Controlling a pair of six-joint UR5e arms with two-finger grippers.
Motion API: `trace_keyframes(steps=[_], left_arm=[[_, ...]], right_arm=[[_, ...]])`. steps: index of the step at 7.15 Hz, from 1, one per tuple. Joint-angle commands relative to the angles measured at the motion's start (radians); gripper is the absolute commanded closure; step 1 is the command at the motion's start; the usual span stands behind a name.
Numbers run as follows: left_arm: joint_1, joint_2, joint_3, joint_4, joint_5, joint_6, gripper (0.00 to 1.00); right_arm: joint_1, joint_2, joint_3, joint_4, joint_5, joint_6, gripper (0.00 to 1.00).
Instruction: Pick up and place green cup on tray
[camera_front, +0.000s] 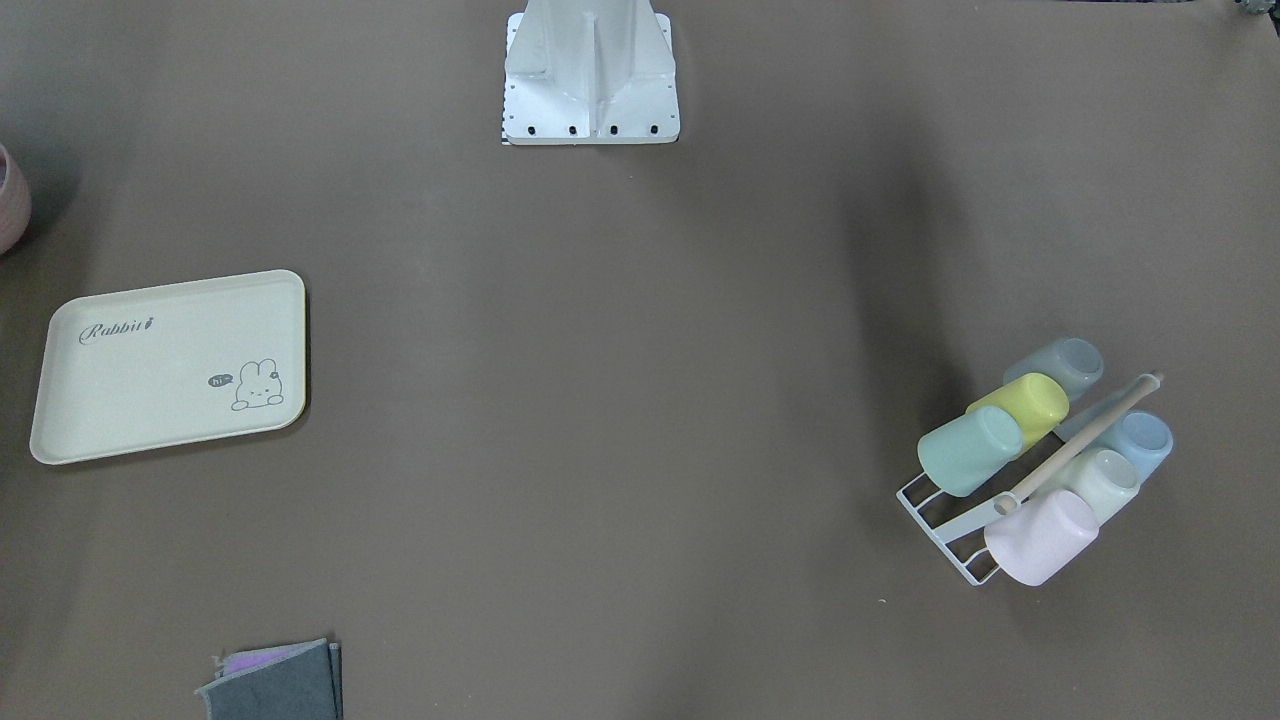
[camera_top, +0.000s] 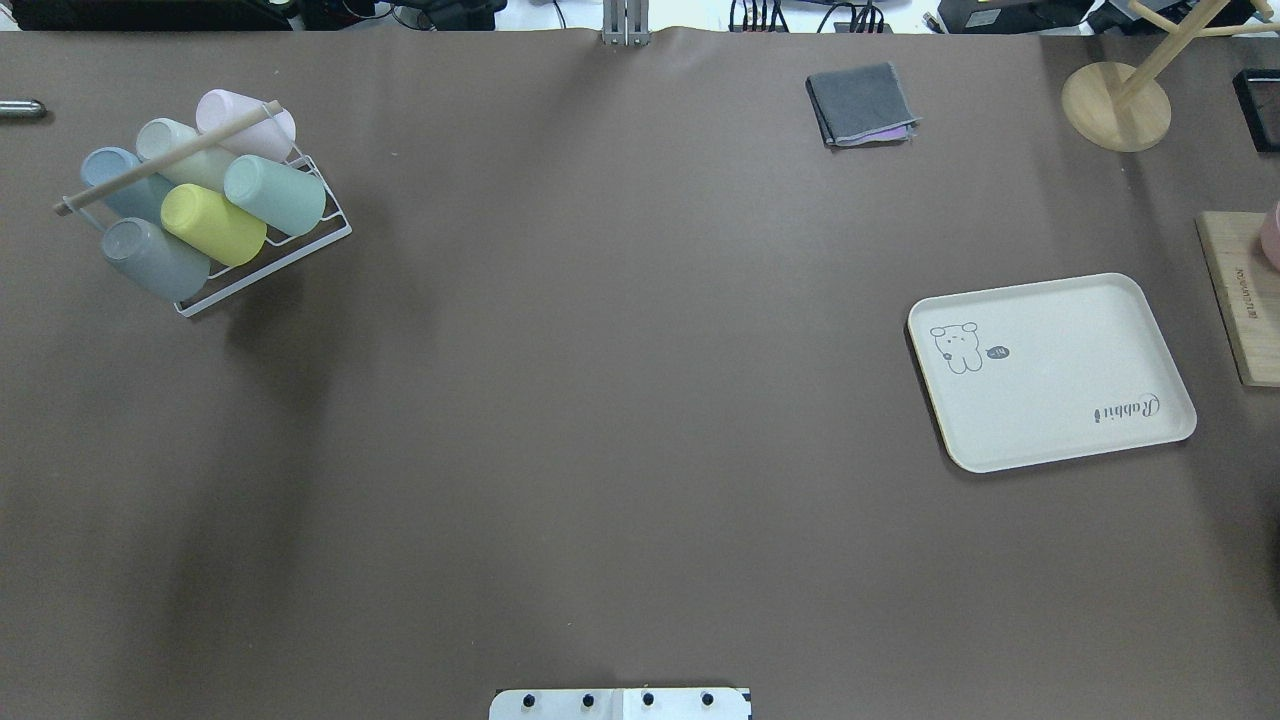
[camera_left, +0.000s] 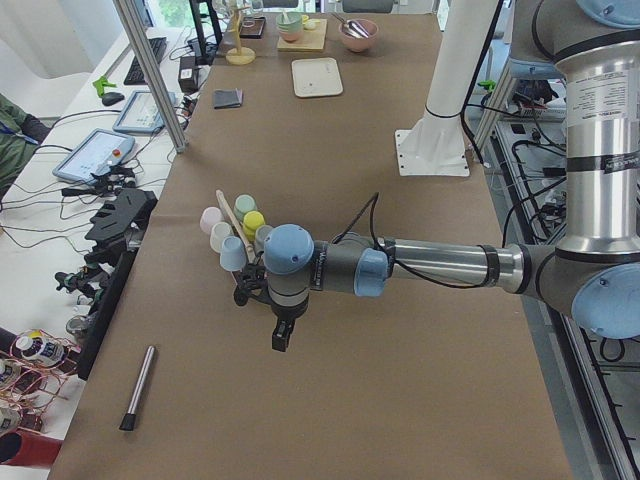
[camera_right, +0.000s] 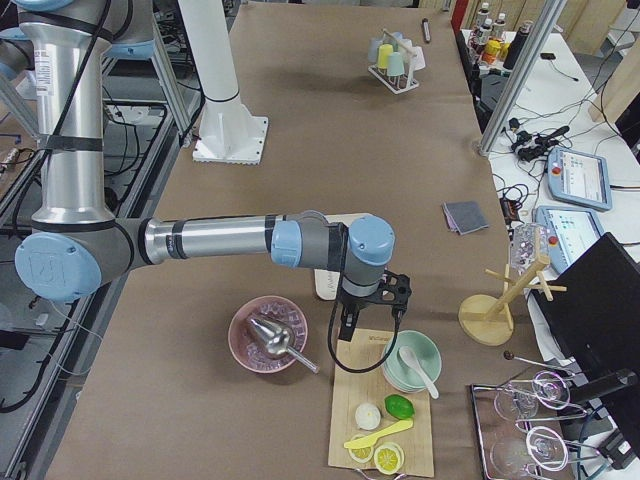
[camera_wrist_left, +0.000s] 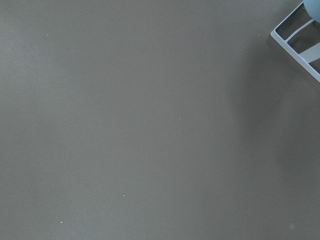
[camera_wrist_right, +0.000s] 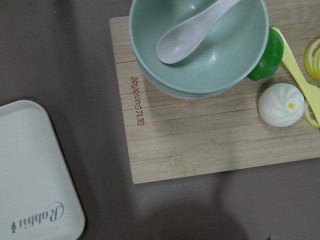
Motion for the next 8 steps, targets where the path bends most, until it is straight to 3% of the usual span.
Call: trace_keyframes(steps=[1,8], left_arm=[[0.001,-0.003,0.0,-0.001,0.0,0.0,0.02],[0.004,-0.038,-0.017,0.005,0.0,-0.002,0.02]], right_arm=[[0.0,0.0,0.0,0.0,-0.001,0.002,0.0],[0.0,-0.001,0.0,-0.002,-0.001,0.002,0.0]])
